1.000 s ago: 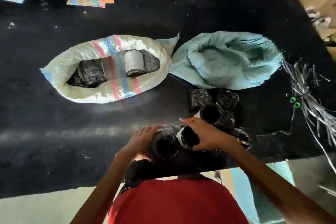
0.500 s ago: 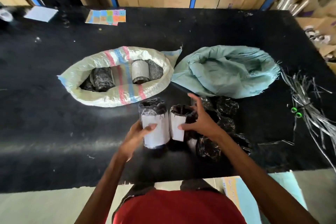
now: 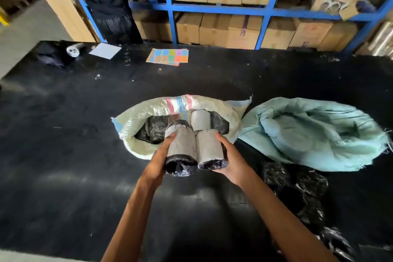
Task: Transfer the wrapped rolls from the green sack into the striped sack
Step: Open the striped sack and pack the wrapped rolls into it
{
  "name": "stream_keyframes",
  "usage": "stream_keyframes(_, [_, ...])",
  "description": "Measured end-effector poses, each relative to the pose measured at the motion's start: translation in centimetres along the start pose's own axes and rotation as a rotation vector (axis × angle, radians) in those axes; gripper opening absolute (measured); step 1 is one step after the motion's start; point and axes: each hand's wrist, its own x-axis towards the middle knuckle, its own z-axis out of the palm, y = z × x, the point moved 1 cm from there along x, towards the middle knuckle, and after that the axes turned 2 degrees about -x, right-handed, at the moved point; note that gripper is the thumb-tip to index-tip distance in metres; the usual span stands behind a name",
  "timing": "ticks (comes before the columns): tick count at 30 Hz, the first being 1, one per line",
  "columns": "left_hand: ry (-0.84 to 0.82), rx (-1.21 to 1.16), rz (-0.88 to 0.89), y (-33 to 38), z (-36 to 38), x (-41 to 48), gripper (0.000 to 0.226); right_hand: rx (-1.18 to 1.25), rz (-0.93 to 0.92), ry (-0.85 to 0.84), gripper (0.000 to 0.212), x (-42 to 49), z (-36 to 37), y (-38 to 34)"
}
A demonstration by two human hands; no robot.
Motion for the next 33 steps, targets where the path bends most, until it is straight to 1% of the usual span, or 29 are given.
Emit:
stream_keyframes(1, [-0.001, 0.015, 0.023, 0.9, -0.5, 1.6, 0.052, -0.039, -0.043, 0.018, 0.06, 1.9, 0.1, -1.0])
stream_keyframes(2, [-0.001, 0.021, 0.031, 1.5, -0.9, 3.0, 0.053, -0.123, -0.128, 0.074, 0.059, 2.8, 0.8, -2.2])
stream_keyframes(4, [0.009, 0.069, 0.022, 3.0, -1.7, 6.3, 0.059, -0.009, -0.072, 0.138, 0.057, 6.4, 1.9, -4.7])
stream_keyframes(6, [0.045, 0.185, -0.03, 3.7, -2.1, 9.7, 0.07, -0.095, -0.074, 0.196, 0.06, 9.2, 2.7, -6.7])
stream_keyframes(7, [0.097, 0.273, -0.082, 3.7, -2.4, 12.0, 0.075, -0.149, -0.074, 0.219, 0.065, 11.0, 2.6, -7.4])
stream_keyframes(8, [0.145, 0.353, -0.122, 3.4, -2.6, 14.0, 0.074, -0.204, -0.046, 0.275, 0.069, 12.7, 2.8, -8.2])
stream_keyframes(10, [0.159, 0.489, -0.126, 2.6, -2.6, 17.2, 0.04, -0.374, -0.056, 0.377, 0.066, 15.6, 2.4, -9.1])
stream_keyframes(11, [0.171, 0.525, -0.103, 2.1, -2.2, 18.4, 0.031, -0.464, -0.097, 0.401, 0.061, 16.8, 2.2, -9.3])
stream_keyframes(12, [0.222, 0.544, -0.093, 1.6, -1.8, 19.4, 0.034, -0.527, -0.134, 0.452, 0.059, 17.5, 2.2, -9.6])
stream_keyframes(14, [0.386, 0.617, -0.075, 1.2, -0.9, 20.6, 0.058, -0.678, -0.207, 0.573, 0.067, 18.9, 2.0, -9.4])
stream_keyframes(16, [0.495, 0.788, -0.025, 0.6, -0.3, 21.7, 0.078, -0.809, -0.263, 0.668, 0.071, 19.6, 2.0, -8.8])
stream_keyframes(17, [0.52, 0.86, -0.011, 0.2, -0.2, 22.2, 0.088, -0.853, -0.277, 0.705, 0.073, 19.8, 2.1, -8.6])
stream_keyframes(19, [0.574, 0.981, 0.003, -0.3, 0.2, 22.9, 0.095, -0.934, -0.296, 0.769, 0.081, 20.1, 2.1, -8.4])
stream_keyframes(21, [0.623, 1.083, 0.019, -0.7, 0.8, 23.0, 0.095, -1.065, -0.294, 0.83, 0.086, 20.3, 1.5, -8.3])
stream_keyframes(24, [0.613, 1.175, -0.027, -2.0, 1.4, 23.5, 0.095, -1.198, -0.256, 0.934, 0.084, 20.0, 0.3, -8.3])
stream_keyframes(27, [0.554, 1.183, -0.123, -2.1, 0.8, 24.0, 0.089, -1.296, -0.216, 0.971, 0.084, 19.7, 0.0, -8.6])
stream_keyframes(30, [0.524, 1.21, -0.164, -1.5, 0.5, 24.4, 0.086, -1.33, -0.188, 0.975, 0.084, 19.8, 0.3, -9.0])
stream_keyframes(33, [0.499, 1.249, -0.178, -1.3, 0.2, 24.2, 0.08, -1.344, -0.197, 1.026, 0.082, 19.3, 0.4, -8.7])
